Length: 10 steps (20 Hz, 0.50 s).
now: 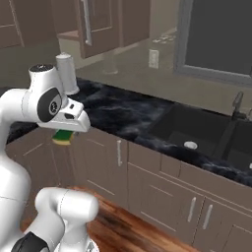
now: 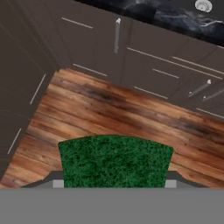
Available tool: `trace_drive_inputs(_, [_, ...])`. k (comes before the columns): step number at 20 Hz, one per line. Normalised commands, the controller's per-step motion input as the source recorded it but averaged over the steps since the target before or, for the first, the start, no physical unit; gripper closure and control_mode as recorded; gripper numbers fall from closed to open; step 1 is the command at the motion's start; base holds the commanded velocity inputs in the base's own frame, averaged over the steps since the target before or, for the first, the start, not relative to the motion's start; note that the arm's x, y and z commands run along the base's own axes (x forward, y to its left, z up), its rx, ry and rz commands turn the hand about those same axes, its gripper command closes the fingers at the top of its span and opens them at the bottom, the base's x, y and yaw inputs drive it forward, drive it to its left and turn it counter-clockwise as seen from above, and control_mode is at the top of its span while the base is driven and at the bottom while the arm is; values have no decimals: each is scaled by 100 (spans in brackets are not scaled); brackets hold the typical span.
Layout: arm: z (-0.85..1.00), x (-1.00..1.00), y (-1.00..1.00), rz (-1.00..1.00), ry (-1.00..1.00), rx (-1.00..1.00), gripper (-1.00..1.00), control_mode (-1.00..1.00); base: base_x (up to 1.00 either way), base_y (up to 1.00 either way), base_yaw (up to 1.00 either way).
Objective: Pick up the bar soap and sponge from the sink, and place them back in the cabinet, and close the cabinet doors.
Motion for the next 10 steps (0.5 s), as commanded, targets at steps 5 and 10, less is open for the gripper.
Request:
trace_drive_inputs(5, [0, 0, 0, 0, 0, 0, 100, 100, 4, 61, 36])
trace_drive_inputs(10, [0, 0, 0, 0, 0, 0, 100, 100, 31, 69, 23])
